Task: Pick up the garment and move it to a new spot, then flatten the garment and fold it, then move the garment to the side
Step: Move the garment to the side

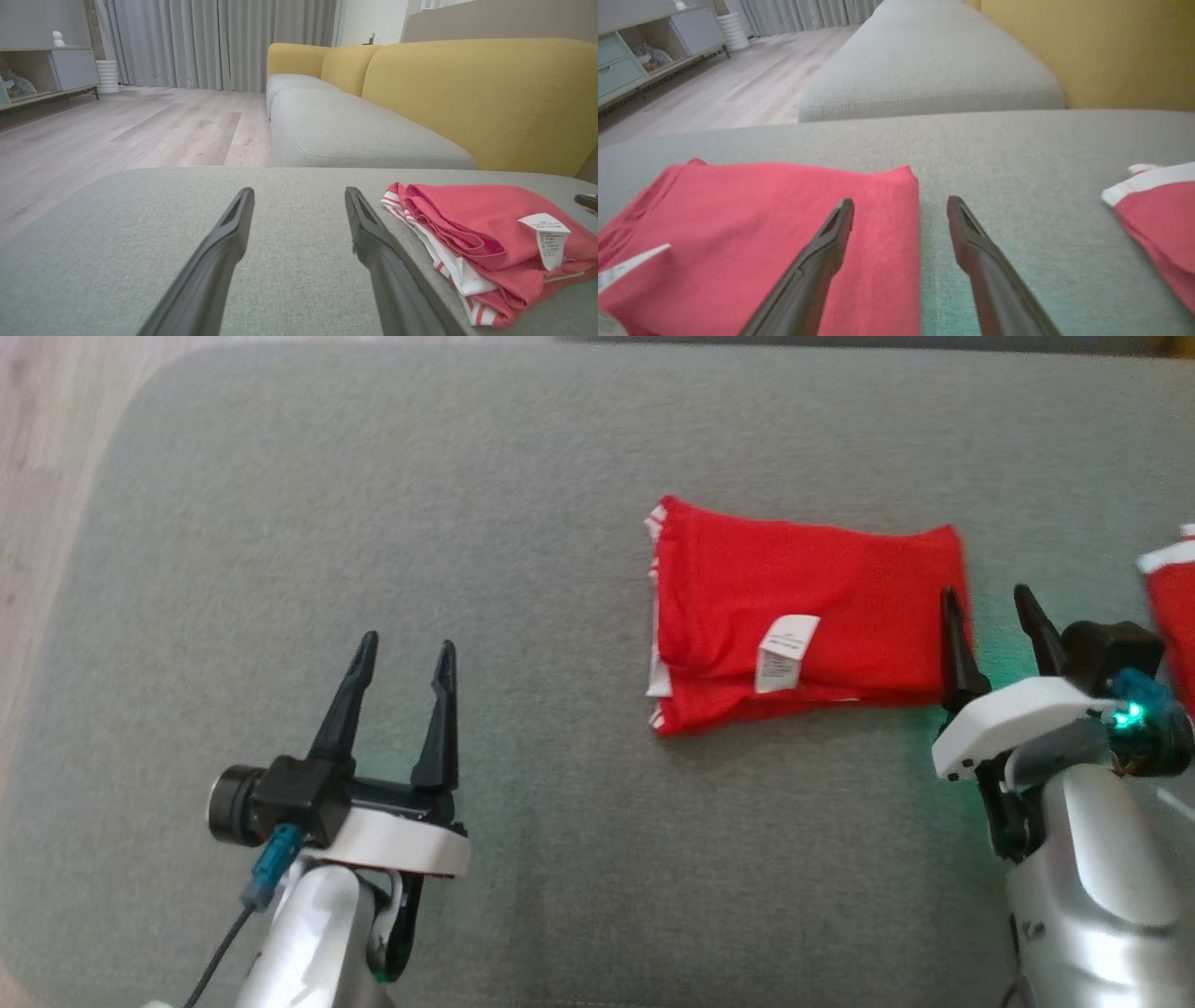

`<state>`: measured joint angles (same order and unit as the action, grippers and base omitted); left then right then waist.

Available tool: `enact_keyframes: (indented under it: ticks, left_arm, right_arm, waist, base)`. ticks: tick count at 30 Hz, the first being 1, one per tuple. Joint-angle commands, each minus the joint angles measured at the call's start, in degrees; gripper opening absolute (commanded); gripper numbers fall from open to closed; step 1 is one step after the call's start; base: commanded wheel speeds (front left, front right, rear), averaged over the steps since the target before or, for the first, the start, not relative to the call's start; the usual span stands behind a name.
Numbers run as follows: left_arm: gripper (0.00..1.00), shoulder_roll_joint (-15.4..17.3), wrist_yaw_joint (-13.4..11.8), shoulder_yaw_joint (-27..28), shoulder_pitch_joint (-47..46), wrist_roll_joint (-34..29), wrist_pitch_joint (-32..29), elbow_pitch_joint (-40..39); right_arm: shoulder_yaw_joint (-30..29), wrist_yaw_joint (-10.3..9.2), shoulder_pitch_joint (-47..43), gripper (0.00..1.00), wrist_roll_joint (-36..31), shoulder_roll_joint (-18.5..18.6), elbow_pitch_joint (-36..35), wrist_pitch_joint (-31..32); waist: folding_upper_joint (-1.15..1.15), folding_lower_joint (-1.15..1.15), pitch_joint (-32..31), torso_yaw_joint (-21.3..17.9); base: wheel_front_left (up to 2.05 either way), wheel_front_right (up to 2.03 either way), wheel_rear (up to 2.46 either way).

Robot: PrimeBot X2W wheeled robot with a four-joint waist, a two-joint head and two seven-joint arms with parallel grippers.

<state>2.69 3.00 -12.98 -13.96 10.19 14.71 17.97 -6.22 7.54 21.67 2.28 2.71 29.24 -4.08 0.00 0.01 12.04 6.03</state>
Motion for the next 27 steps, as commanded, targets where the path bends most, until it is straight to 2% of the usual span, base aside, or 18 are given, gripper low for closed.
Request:
enact_keyframes:
  ticks: [1, 7, 9, 11, 18, 24, 27]
  left_arm:
    - [1.00, 0.2, -0.2, 1.0, -2.2, 0.5, 0.3, -1.7]
    - [1.00, 0.2, -0.8, -0.7, -3.2, 1.5, 0.3, -1.7]
    - [1.00, 0.2, -0.8, -0.9, -3.3, 1.5, 0.3, -1.6]
    - [1.00, 0.2, -0.9, -1.0, -3.5, 1.6, 0.3, -1.5]
    - [1.00, 0.2, -1.1, -0.1, -3.0, 0.2, 0.3, -0.7]
    - [1.00, 0.3, -0.5, 1.5, -1.5, -1.0, 0.3, 0.2]
    - [1.00, 0.3, -0.4, 2.0, -1.2, -1.4, 0.3, -0.2]
  right_arm:
    - [0.1, -0.05, 2.8, 1.00, 0.2, 0.2, 1.1, 1.4]
    - [-1.4, -0.05, 6.2, 1.00, 1.7, 0.2, 11.2, 6.4]
    - [-1.0, -0.05, 6.5, 1.00, 1.6, 0.2, 12.5, 6.9]
    - [-0.5, -0.05, 7.0, 0.00, 1.5, 0.2, 14.4, 6.9]
    - [3.3, -0.05, 8.2, 0.00, -1.0, 0.2, 16.2, 1.8]
    - [8.8, -0.05, 8.0, 0.00, -5.1, 0.5, 12.4, -1.6]
    - [11.3, -0.05, 7.1, 0.00, -7.1, 2.8, 9.2, -1.4]
  waist:
    - [0.00, -0.01, 1.8, 1.9]
    - [0.00, -0.01, 2.8, 3.7]
    - [0.00, -0.01, 2.9, 3.8]
    - [0.00, -0.01, 2.8, 3.9]
    - [0.00, -0.01, 0.4, 1.6]
    - [0.00, -0.01, -3.3, -4.3]
    - [0.00, -0.01, -4.2, -6.6]
  base:
    - [0.00, 0.00, 0.00]
    - [0.00, 0.00, 0.00]
    - [0.00, 0.00, 0.00]
    - [0.00, 0.00, 0.00]
    - [0.00, 0.00, 0.00]
    - [0.00, 0.00, 0.00]
    - [0.00, 0.00, 0.00]
